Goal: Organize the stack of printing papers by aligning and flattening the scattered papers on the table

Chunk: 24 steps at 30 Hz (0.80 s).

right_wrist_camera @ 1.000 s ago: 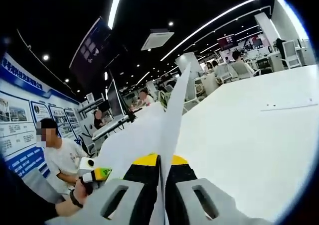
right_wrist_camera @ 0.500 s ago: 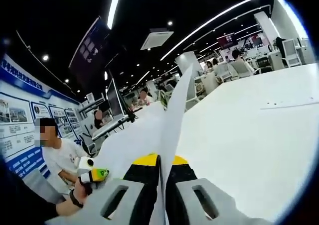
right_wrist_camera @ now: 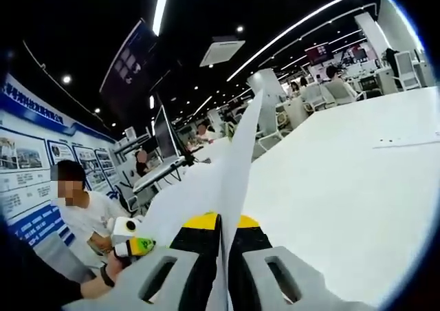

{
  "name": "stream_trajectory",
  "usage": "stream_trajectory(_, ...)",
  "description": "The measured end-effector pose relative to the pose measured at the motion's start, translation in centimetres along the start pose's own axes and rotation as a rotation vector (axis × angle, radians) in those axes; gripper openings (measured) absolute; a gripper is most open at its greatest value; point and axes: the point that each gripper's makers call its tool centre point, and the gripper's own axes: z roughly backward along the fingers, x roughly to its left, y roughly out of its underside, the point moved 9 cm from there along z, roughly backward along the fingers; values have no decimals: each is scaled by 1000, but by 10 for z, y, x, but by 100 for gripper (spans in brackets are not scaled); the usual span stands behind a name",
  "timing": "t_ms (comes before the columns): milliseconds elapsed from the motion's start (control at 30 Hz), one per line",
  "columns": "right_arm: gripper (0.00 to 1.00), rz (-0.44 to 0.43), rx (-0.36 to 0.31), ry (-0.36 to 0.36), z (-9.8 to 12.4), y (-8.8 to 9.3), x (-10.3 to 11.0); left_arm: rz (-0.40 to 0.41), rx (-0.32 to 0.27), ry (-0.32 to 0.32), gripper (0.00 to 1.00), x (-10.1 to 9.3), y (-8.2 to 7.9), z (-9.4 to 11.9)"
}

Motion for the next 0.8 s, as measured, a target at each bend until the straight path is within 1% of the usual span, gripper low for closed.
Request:
stream_trajectory(167,0,3,8,-9,-9,1,2,-10,12,-2,26,0,0,0)
stream_trajectory(367,0,8,8,-18,-10,1,6,-16,21,-4,26,1,0,0)
stream_trajectory(633,0,6,-12,-16,-10,-7,3,-20,27,0,26,1,0,-1)
stream_trajectory(800,0,11,-16,-16,-12,-10,1,-29,34,3,29,1,-1,-2)
